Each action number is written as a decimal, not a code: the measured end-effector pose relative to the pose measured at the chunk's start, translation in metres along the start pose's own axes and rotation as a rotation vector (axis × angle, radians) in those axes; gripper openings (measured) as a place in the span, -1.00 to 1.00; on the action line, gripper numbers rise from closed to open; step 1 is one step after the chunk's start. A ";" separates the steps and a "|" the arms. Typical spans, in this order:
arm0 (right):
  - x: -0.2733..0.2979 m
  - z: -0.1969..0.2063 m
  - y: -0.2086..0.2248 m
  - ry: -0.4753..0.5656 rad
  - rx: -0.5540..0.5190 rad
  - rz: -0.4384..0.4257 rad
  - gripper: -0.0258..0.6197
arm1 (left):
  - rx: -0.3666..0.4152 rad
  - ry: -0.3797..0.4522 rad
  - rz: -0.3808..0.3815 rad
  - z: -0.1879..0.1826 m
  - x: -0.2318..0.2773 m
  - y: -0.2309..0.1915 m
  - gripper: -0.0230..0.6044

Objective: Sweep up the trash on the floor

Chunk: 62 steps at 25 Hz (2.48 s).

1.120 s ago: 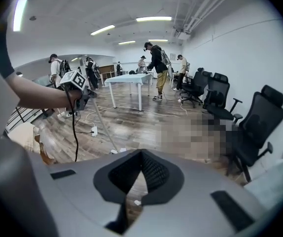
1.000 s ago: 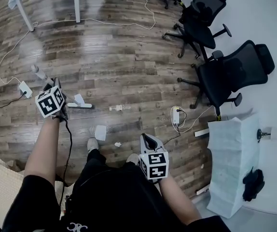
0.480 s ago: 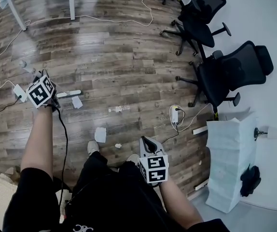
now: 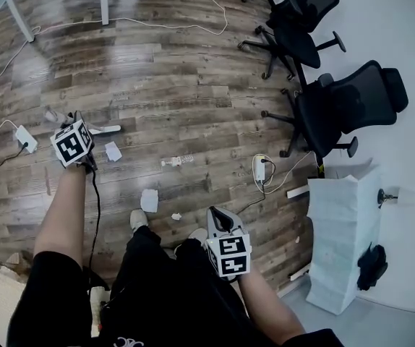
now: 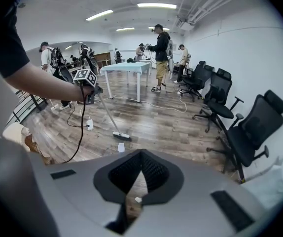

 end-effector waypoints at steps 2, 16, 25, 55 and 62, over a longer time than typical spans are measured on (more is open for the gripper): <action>-0.001 -0.002 -0.003 0.005 -0.001 0.000 -0.88 | 0.011 -0.029 0.018 0.005 -0.003 0.005 -0.69; -0.031 0.008 0.003 0.052 0.007 0.025 -0.88 | 0.099 -0.117 0.115 0.039 -0.055 0.024 -0.71; -0.046 0.019 0.004 0.100 0.016 0.006 -0.88 | 0.103 -0.176 0.148 0.069 -0.094 0.044 -0.70; -0.148 0.178 0.152 0.098 0.044 -0.099 -0.88 | 0.141 -0.152 0.110 0.160 -0.258 0.189 -0.71; -0.157 0.200 0.168 0.087 0.126 -0.050 -0.88 | 0.169 -0.075 0.165 0.114 -0.249 0.228 -0.71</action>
Point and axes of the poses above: the fingertips, and each gripper's own axes: x forward along the fingers, y to its right, z out of its underside, the point moved 2 cm from there along -x, backward along the fingers, and after that the axes turned 8 degrees about y, right-handed, at the moved point
